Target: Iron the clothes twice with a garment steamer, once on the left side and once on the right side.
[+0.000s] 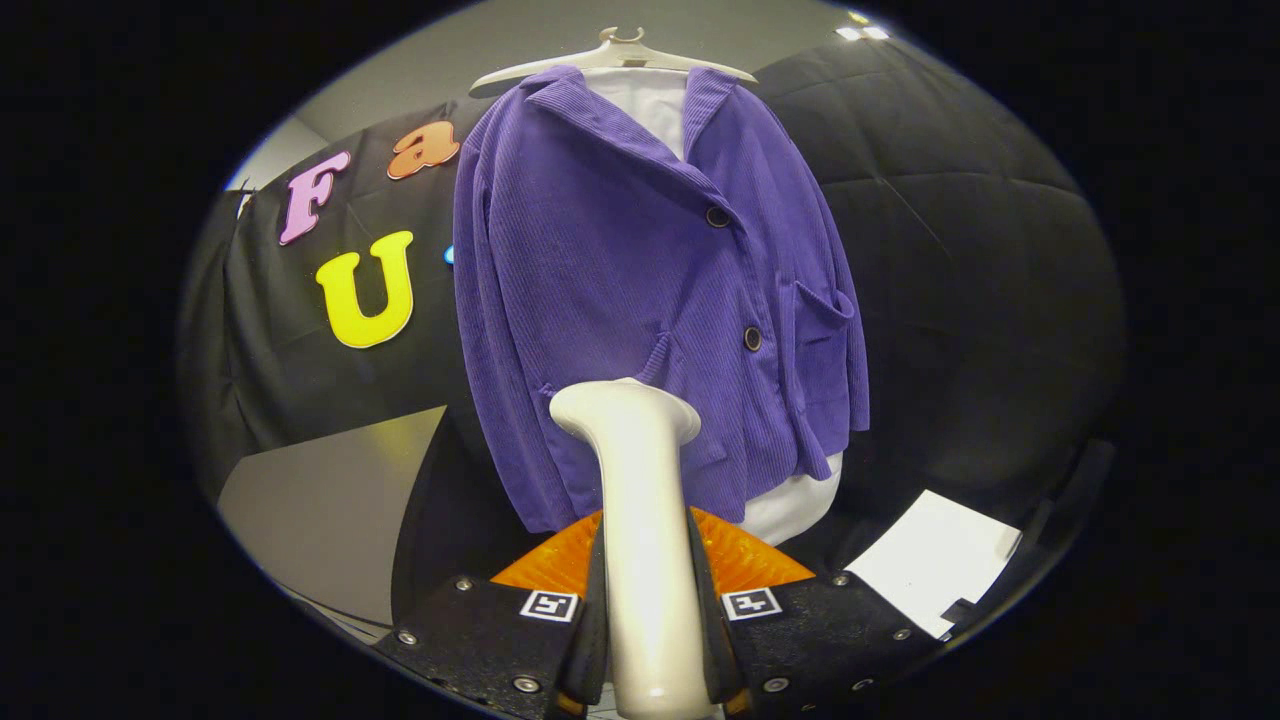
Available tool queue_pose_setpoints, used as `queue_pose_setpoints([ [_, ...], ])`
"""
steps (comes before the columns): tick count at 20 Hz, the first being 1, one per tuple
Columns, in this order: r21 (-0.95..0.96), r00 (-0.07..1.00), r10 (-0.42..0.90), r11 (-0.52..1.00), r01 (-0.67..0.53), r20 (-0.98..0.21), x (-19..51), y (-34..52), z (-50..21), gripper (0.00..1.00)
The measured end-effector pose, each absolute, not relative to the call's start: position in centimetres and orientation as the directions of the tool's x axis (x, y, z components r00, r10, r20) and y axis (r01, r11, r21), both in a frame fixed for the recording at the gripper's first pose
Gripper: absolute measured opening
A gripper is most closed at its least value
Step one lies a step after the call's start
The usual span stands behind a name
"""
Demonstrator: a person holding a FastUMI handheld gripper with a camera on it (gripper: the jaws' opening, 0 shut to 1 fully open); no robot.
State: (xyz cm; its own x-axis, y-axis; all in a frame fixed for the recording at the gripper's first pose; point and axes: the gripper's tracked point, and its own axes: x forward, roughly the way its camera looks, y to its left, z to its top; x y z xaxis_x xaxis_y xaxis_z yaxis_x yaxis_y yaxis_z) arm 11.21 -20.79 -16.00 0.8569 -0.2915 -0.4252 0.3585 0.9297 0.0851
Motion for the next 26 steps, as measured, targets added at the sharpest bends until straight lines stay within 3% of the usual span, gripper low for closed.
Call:
queue_pose_setpoints([
  [6,0.032,0.8,-0.281,0.936,0.35,-0.53,9.8,-20.2,-20.3,0.38],
  [14,0.051,0.804,-0.267,0.937,0.345,-0.531,8.6,-20.6,-20.6,0.38],
  [21,0.134,0.855,-0.252,0.929,0.345,-0.454,8.8,-23.9,-13.4,0.38],
  [26,0.172,0.917,-0.229,0.94,0.296,-0.327,8.5,-27.3,-4.8,0.38],
])
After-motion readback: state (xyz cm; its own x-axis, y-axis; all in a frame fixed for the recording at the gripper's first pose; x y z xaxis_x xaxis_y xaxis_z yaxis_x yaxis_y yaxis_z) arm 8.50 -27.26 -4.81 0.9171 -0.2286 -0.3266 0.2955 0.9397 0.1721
